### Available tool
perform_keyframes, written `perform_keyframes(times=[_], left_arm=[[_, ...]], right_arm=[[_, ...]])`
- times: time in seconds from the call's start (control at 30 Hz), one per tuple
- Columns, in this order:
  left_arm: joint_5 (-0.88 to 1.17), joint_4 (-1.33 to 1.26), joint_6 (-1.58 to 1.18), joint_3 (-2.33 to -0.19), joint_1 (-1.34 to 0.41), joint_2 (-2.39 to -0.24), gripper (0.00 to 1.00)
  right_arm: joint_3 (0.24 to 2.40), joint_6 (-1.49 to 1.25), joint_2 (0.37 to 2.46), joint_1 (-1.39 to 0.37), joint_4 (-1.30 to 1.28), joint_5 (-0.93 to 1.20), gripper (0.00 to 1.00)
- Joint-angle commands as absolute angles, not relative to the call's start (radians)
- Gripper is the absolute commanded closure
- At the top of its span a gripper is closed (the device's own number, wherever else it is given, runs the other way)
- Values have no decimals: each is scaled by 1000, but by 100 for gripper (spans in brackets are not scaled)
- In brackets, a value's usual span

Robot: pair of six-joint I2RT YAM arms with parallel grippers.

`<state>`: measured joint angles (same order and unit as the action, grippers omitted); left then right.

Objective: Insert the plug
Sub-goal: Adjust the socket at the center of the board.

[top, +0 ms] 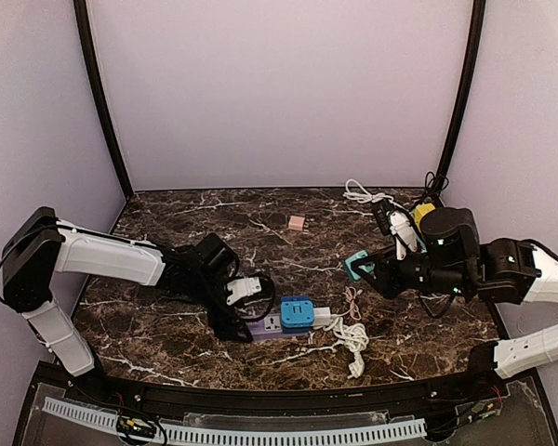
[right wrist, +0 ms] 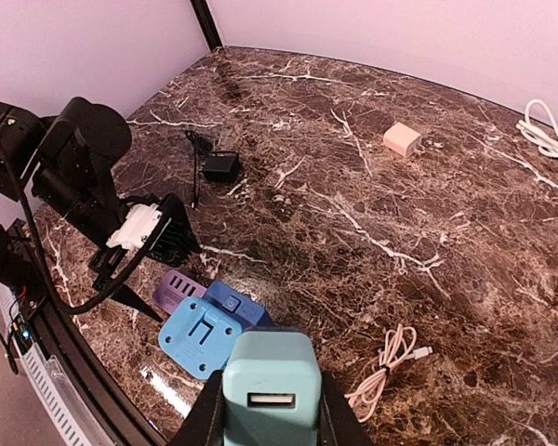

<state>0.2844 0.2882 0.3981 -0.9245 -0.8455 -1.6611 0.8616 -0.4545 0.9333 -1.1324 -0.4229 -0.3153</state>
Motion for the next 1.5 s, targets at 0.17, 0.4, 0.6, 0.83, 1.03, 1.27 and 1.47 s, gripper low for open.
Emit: perform_keyframes(times=[0.17,0.4,0.6,0.83,1.03,1.27,1.47], left_arm=[[222,204,239,-832,-889,-1652,41],[287,217,46,-759,-949,-1585,43],[345,213,51,-747,-1007,-1551,27],[547,350,154,-799,-999,-1510,19],[689,353,330,-847,-905,-1456,31],[632,120,672,-894,-835,-1583,38],[731,210,931,-1056,-822,-1699,18]], right_arm=[[782,-593,924,-1120,-308,-340,100],[666,-845,906,-1124,-350,-227,100],[623,-984,964,-1222,-315,-154,100],[509,-1072,1083,-1258,-52,-130,100],[454,-1066,1133,-1254,118,-173,100],[433,-1065,1160,-1226,167,-204,100],[417,-1049,1180,-1184,212,-177,100]])
